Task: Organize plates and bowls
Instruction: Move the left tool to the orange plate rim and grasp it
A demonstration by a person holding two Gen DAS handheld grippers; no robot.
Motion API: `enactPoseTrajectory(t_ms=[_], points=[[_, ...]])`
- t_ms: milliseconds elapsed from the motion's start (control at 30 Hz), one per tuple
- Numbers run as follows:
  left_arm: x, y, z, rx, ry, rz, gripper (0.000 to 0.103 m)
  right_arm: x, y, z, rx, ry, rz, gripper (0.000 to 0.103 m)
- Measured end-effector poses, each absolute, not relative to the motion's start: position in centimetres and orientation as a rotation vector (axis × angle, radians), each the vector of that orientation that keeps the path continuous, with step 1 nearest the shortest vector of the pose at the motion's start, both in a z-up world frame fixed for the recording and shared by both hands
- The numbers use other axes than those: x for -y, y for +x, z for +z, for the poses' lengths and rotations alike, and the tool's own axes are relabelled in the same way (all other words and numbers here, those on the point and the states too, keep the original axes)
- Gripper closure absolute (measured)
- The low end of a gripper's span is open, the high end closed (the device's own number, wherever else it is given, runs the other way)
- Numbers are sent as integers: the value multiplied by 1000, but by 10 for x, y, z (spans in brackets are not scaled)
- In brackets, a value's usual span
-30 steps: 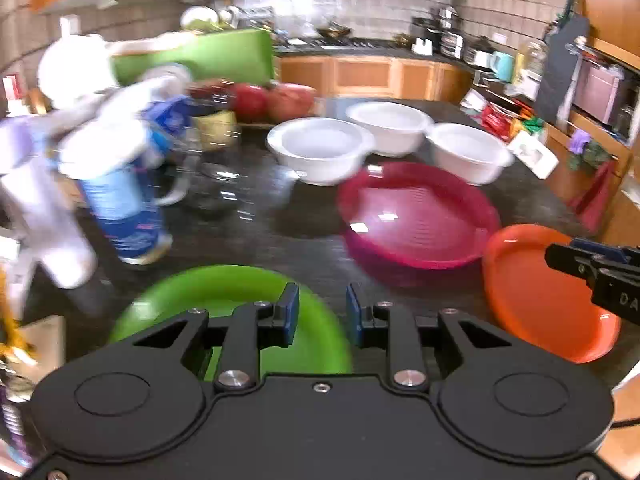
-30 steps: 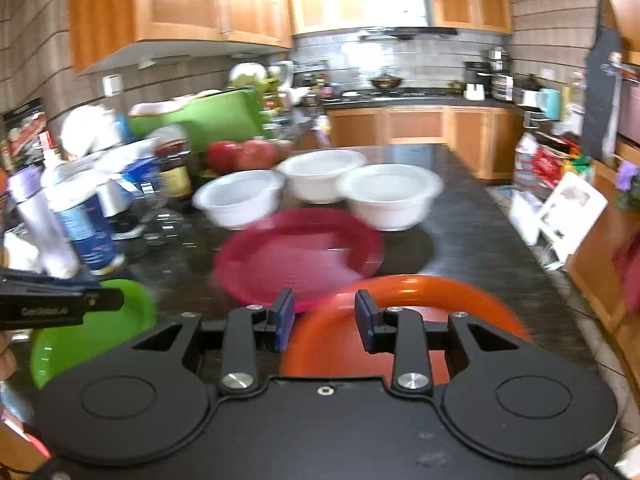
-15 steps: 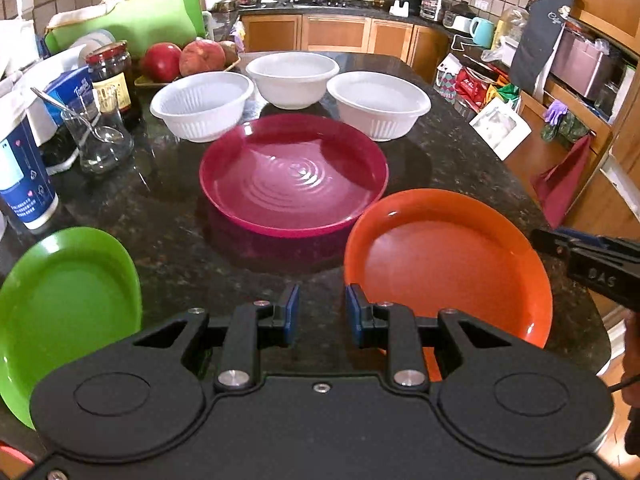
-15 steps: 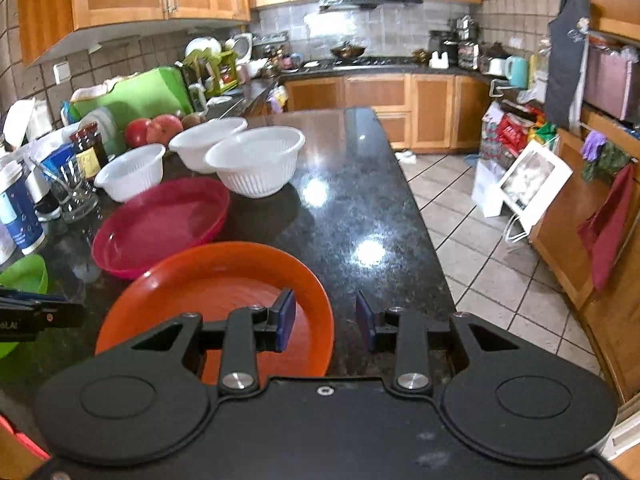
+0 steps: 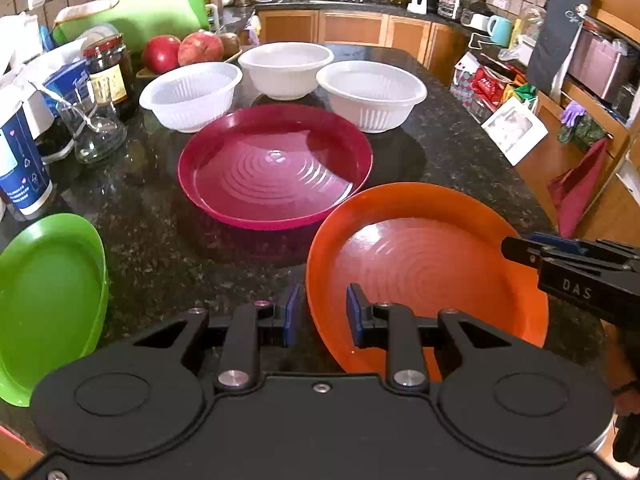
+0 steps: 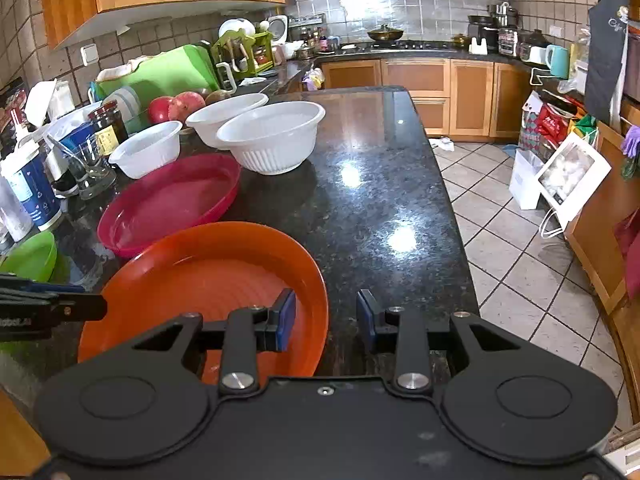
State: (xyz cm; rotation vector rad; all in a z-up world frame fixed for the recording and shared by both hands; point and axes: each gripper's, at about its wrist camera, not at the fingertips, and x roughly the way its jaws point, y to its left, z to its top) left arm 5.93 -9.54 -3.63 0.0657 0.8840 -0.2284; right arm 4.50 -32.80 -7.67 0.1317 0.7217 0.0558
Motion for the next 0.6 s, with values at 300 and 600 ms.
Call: enactPoseTrajectory(t_ms=[300, 600], points=[[103, 62, -51, -926, 72, -188, 67, 328, 49, -81, -738, 122, 79, 68], [106, 58, -50, -898, 95, -189, 68, 326, 46, -82, -729, 111, 82, 76]])
